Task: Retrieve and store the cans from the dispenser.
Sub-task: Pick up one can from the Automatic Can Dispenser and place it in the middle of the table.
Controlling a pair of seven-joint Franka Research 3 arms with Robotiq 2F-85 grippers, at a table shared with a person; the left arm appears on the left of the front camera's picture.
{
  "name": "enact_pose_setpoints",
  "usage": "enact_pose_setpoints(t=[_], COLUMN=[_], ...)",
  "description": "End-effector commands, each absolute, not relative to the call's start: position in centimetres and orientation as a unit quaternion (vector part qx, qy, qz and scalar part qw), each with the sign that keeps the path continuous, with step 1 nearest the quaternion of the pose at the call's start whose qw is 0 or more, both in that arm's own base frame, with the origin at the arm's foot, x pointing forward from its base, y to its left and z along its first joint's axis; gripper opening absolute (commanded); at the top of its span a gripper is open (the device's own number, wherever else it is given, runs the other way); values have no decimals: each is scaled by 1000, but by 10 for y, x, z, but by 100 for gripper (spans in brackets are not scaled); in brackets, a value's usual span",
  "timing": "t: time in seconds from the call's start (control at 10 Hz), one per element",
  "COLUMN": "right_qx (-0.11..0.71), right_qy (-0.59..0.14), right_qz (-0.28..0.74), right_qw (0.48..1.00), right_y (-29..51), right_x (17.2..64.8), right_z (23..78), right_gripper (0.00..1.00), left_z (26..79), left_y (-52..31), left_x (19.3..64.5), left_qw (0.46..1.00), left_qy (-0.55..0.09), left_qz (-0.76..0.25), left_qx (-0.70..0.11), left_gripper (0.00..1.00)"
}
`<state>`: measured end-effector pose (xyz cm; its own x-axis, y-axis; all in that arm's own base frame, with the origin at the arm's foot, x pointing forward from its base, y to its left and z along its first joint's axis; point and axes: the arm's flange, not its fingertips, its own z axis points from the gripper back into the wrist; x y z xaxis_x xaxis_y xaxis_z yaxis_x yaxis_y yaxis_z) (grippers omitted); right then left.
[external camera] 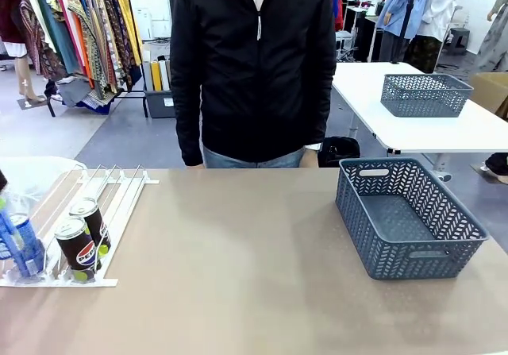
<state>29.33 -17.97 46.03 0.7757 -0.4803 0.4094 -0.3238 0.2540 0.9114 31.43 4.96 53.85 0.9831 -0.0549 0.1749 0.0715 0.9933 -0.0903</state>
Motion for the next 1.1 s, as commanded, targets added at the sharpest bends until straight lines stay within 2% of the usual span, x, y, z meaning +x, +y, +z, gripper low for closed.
enact_pose_setpoints(t=[0.0,0.3,0.4,0.5,0.9,1.0], right_qx=[614,614,614,614,614,614], right_qy=[-337,-337,-337,-337,-337,-337], right_qz=[-55,-55,-55,-55,-55,-55], right_qw=[712,712,712,712,712,712], right_y=[-180,-180,-180,-180,-180,-180], right_x=[295,295,295,295,295,295], right_z=[465,465,465,465,465,465], right_gripper=[100,100,100,100,100,100], left_z=[575,600,598,603,600,597], left_y=[48,62,67,58,61,37], left_x=[304,284,283,285,284,296], left_qw=[990,980,981,984,984,979], left_qy=[-130,-183,-177,-167,-164,-189], left_qz=[-38,-21,2,-30,-27,-35], left_qx=[-44,-74,-79,-54,-60,-72], left_gripper=[0,0,0,0,0,0])
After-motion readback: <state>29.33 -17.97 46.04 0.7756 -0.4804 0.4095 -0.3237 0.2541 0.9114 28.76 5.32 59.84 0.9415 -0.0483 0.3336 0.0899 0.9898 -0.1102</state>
